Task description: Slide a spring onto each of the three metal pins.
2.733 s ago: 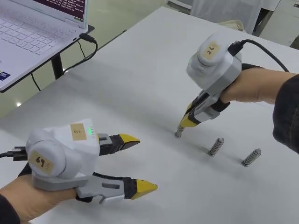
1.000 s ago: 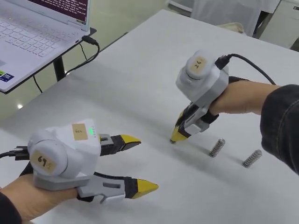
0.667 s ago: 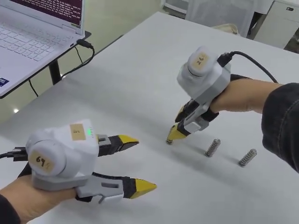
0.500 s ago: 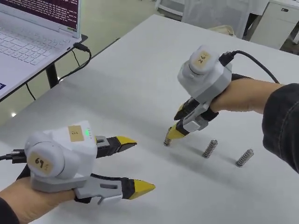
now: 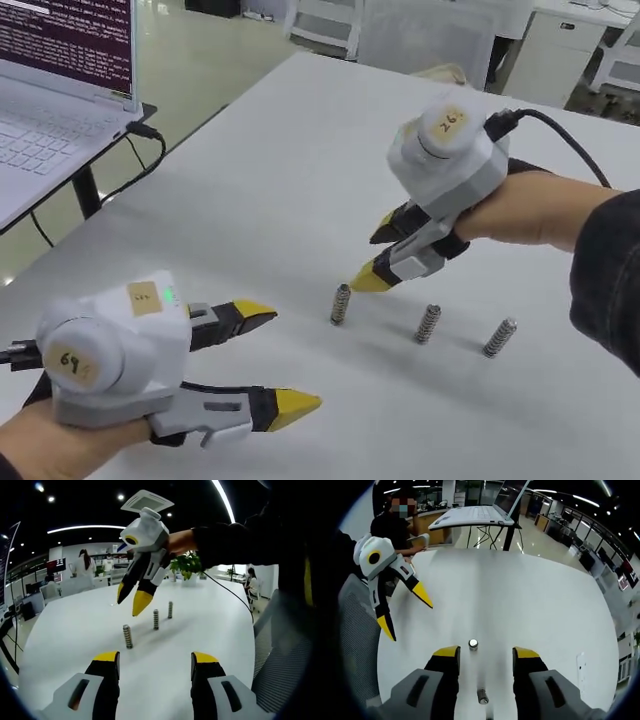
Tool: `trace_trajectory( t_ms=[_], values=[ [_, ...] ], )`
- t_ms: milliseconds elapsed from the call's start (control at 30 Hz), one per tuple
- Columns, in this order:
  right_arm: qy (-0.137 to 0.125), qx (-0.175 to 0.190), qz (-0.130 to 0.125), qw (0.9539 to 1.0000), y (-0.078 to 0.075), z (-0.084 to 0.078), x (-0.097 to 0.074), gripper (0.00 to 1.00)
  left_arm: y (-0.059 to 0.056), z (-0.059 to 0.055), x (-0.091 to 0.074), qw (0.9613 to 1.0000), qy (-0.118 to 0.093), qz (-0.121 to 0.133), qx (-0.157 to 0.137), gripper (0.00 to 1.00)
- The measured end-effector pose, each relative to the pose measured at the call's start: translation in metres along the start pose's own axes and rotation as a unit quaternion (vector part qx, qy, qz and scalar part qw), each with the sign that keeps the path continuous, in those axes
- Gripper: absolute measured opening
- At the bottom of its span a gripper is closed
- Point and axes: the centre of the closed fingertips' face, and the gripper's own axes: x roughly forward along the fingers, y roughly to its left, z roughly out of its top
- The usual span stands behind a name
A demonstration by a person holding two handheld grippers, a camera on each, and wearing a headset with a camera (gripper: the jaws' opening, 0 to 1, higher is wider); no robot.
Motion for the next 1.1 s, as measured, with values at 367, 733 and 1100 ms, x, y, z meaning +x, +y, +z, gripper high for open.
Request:
trace_trajectory(
  t_ms=[367,733,1100],
  values=[
    [-0.044,0.029,-0.042,0.9977,-0.010,-0.011,-0.037,0.42,0.002,0.009,0.003,1.0000,0.003,-0.001,0.009,0.53],
    [-0.083,0.066,-0.095,0.9898,-0.017,-0.033,-0.083,0.46,0.000,0.020,0.012,0.9998,0.005,-0.006,0.017,0.55],
    [-0.138,0.116,-0.150,0.9722,-0.020,-0.066,-0.126,0.51,-0.002,0.025,0.016,0.9997,0.008,-0.012,0.021,0.55]
  ],
)
